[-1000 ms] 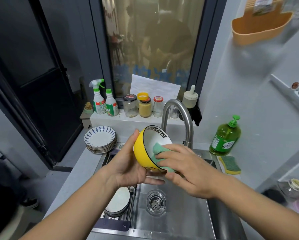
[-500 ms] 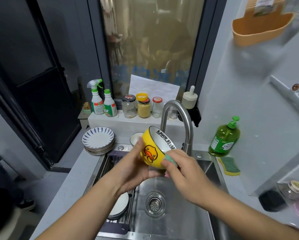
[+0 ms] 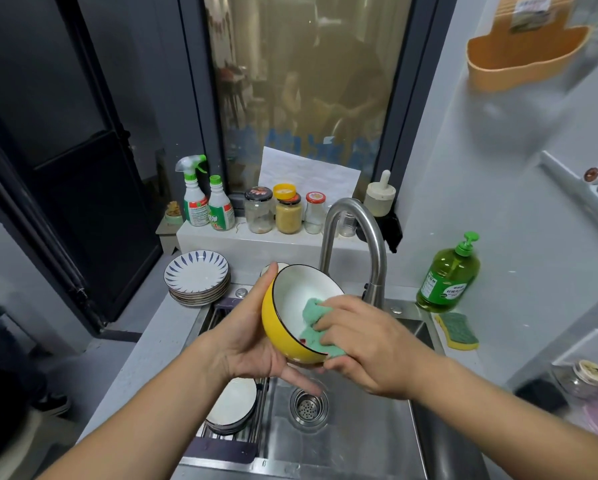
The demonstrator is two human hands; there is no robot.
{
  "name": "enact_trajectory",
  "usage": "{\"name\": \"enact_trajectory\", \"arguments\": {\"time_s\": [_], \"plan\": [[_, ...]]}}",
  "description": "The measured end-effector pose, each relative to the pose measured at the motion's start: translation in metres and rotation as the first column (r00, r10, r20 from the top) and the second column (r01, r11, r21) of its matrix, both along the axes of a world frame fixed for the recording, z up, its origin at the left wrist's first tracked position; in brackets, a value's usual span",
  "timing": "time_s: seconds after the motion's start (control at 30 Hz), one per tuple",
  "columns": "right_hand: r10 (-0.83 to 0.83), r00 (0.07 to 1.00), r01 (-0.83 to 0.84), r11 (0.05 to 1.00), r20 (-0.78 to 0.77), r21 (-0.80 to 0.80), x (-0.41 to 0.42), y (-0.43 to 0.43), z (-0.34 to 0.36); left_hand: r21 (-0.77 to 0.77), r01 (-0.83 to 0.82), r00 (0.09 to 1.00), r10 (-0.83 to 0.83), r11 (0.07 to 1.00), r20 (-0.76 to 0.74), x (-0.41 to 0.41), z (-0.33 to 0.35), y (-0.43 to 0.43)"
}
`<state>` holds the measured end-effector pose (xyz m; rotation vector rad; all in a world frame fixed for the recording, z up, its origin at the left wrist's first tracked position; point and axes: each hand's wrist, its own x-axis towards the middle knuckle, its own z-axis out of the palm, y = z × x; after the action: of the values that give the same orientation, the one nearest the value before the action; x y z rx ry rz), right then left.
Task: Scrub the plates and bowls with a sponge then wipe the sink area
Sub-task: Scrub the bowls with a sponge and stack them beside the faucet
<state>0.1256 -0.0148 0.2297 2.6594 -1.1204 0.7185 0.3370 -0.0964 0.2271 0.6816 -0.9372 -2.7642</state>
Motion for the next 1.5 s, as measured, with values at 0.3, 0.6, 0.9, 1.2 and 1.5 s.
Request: {"name": "enact_trajectory", "arguments": {"time_s": [0.3, 0.6, 0.9, 1.2, 1.5], "plan": [[-0.002, 0.994, -0.018, 0.982, 0.106, 0.189, 0.010, 0.014, -0.008, -0.030, -0.115, 0.980, 0.109, 0.993, -0.167, 0.005, -0.007, 0.024], [-0.335, 0.815, 0.083, 0.876, 0.474, 0.476, 0.025, 0.021, 0.001, 0.057, -0.420, 0.907, 0.418, 0.906, 0.043, -0.015, 0.009, 0.022], [-0.500, 0.140, -0.199, 0.831, 0.855, 0.519, 0.042, 0.019, 0.025, 0.114, -0.494, 0.867, 0.480, 0.862, 0.132, -0.029, 0.024, 0.025], [-0.627, 0.038, -0.489, 0.667, 0.778, 0.561, 0.008, 0.008, 0.027, -0.237, -0.336, 0.940, 0.341, 0.912, -0.021, -0.010, 0.000, 0.024], [-0.613, -0.067, -0.165, 0.785, 0.787, 0.597, 0.016, 0.009, 0.032, -0.501, -0.458, 0.874, 0.475, 0.734, -0.102, -0.014, -0.007, 0.037]]}}
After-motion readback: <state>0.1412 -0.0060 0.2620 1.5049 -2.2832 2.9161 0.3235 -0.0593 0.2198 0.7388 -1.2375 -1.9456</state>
